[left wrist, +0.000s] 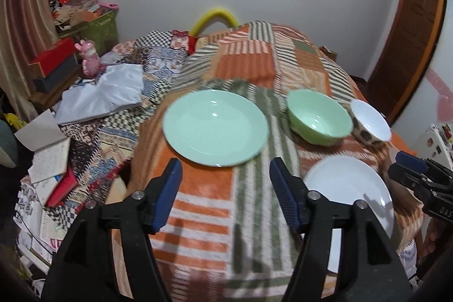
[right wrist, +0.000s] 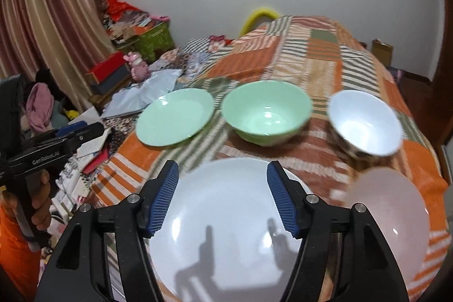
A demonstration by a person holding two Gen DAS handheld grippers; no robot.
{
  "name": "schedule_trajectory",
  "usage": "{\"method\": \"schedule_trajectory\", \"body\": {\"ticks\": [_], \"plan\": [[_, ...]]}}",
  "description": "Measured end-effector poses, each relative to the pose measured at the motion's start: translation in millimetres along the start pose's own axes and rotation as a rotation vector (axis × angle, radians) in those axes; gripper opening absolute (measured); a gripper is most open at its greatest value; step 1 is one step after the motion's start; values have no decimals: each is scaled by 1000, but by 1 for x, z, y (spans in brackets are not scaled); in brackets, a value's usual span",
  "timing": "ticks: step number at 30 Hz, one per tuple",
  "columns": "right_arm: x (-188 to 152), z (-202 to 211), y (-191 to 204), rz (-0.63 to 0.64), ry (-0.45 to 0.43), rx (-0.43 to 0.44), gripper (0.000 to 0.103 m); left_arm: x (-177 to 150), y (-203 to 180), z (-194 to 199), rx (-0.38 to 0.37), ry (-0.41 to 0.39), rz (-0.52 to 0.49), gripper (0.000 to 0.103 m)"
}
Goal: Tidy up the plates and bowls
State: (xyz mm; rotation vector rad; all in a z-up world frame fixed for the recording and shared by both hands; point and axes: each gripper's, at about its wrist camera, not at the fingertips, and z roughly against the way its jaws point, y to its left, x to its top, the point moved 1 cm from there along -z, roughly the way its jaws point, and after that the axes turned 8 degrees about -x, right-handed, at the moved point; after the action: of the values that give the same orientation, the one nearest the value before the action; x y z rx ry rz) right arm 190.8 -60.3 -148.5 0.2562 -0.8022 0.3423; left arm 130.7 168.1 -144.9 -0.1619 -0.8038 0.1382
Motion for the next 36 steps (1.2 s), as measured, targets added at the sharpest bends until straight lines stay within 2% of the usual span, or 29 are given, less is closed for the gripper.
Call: {"method": "schedule_trajectory", "body": {"ticks": [4,8,17,27,31,33,36], "plan": [[9,-27,15,21,59,30,61,11,18,-10,44,3,-7,66],[16,-58,29,22,139,63,61,17,38,-26,56,24,2,66],[22,-119,61,130,277,23,61,22,80,-81,59,105,35,66],[34,-156,69,28,347,28,61,25,109,-131,25,156,59,65],[34,-164,71,8,358,18,54,24,115,-145,7,173,70,51],[34,-165,69,-14,355,16,52,24,116,-152,-6,180,75,40],[36,-169,66,-43,358,27,39,24,116,-159,-33,186,83,30]]}}
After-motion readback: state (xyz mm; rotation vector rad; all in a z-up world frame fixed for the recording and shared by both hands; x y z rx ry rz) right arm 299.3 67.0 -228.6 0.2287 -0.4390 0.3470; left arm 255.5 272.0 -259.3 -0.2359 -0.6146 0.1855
